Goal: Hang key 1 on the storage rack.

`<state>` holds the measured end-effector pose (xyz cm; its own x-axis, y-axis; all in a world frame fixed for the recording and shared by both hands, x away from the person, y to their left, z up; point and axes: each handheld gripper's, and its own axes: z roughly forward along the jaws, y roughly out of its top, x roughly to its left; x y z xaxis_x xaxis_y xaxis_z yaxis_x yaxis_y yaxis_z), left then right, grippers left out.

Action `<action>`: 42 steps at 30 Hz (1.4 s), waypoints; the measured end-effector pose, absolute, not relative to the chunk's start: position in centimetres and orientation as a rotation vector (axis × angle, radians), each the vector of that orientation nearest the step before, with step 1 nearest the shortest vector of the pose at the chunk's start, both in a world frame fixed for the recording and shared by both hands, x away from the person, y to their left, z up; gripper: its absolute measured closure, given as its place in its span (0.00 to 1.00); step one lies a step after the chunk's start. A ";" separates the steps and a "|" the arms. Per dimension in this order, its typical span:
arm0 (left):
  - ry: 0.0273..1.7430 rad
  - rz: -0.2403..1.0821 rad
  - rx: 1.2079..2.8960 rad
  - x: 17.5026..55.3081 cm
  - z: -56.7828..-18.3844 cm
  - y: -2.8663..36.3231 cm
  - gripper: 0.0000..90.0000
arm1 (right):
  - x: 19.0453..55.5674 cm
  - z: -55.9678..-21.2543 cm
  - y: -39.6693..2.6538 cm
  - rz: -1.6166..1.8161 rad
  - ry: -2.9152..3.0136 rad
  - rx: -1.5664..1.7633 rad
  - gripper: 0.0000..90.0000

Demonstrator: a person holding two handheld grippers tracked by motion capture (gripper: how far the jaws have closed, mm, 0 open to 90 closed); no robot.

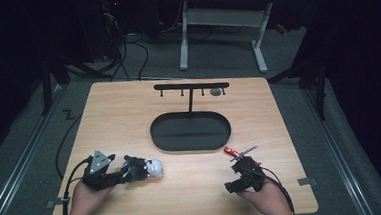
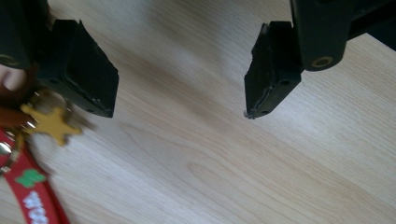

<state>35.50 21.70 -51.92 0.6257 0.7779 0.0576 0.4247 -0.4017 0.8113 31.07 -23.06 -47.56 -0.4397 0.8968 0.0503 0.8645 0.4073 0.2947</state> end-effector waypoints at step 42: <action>0.931 0.546 2.082 35.3 -52.2 21.7 0.39 | 33.3 -47.8 -30.2 0.308 2.386 1.802 0.43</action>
